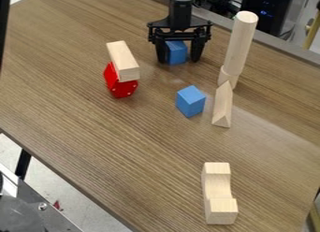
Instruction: Remove the cube from the tower and put it in the middle of the table
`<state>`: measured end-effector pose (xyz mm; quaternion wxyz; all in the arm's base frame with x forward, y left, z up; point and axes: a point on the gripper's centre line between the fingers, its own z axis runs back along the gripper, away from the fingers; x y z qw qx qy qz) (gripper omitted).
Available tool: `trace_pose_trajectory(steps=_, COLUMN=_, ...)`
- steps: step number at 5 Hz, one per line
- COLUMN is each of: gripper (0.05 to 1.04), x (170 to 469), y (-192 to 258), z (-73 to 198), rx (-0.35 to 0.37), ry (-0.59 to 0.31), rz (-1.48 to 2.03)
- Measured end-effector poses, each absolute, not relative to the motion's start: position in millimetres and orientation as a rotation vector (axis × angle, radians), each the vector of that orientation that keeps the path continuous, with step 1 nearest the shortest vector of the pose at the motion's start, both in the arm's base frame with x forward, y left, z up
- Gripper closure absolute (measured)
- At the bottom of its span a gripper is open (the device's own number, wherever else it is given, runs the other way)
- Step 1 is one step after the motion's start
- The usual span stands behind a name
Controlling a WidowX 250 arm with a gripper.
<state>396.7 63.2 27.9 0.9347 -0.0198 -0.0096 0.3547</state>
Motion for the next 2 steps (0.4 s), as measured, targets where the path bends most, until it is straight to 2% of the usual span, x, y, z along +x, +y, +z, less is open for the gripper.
trace_pose_trajectory(steps=1, gripper=0.083, x=393, y=65, z=36, rx=-0.05, ry=-0.004, rz=0.748)
trace_pose_trajectory(steps=2, gripper=0.083, x=382, y=64, z=95, rx=-0.071, ry=-0.137, rz=0.756)
